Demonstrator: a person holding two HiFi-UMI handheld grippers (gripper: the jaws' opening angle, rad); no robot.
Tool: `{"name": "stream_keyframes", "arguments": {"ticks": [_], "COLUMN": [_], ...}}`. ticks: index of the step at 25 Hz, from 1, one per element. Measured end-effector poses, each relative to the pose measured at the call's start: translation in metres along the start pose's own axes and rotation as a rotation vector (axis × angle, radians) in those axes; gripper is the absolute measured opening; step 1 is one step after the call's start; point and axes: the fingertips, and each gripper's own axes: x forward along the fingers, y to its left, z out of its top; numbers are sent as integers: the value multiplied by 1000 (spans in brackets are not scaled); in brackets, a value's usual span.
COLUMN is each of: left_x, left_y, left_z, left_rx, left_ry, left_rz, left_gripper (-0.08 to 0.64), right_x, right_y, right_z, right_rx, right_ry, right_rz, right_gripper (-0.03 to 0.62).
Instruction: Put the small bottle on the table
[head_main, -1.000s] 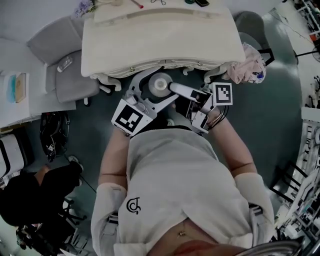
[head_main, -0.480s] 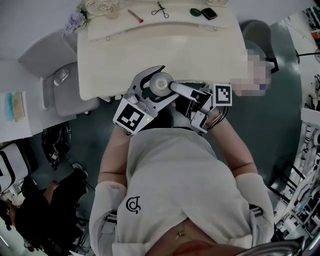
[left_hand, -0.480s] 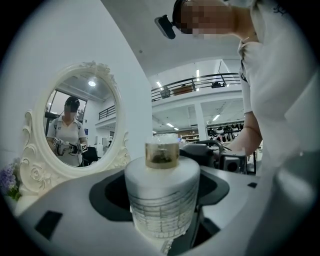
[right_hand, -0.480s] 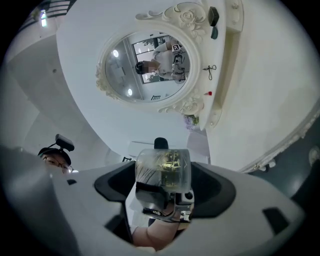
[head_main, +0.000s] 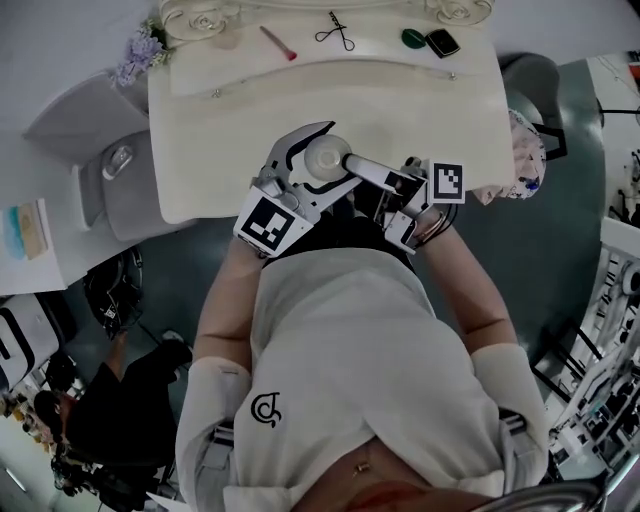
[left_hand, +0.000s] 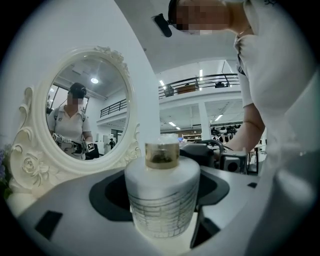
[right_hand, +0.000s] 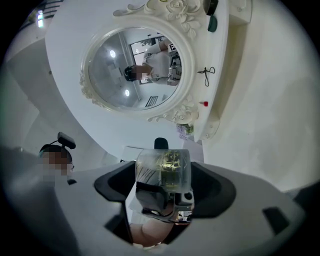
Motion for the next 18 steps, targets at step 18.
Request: {"name": "stream_keyframes", "arguments": {"ticks": [18], "left_x": [34], "left_y": [17], "left_z": [-121], "left_rx": [-136], "left_ry": [181], "left_rz": [114], "left_gripper": [347], "right_x": [-28], "right_y": [-109], "right_z": [29], "right_rx": [19], "right_ry": [136], "right_rz": [-257], "right_gripper": [333]}}
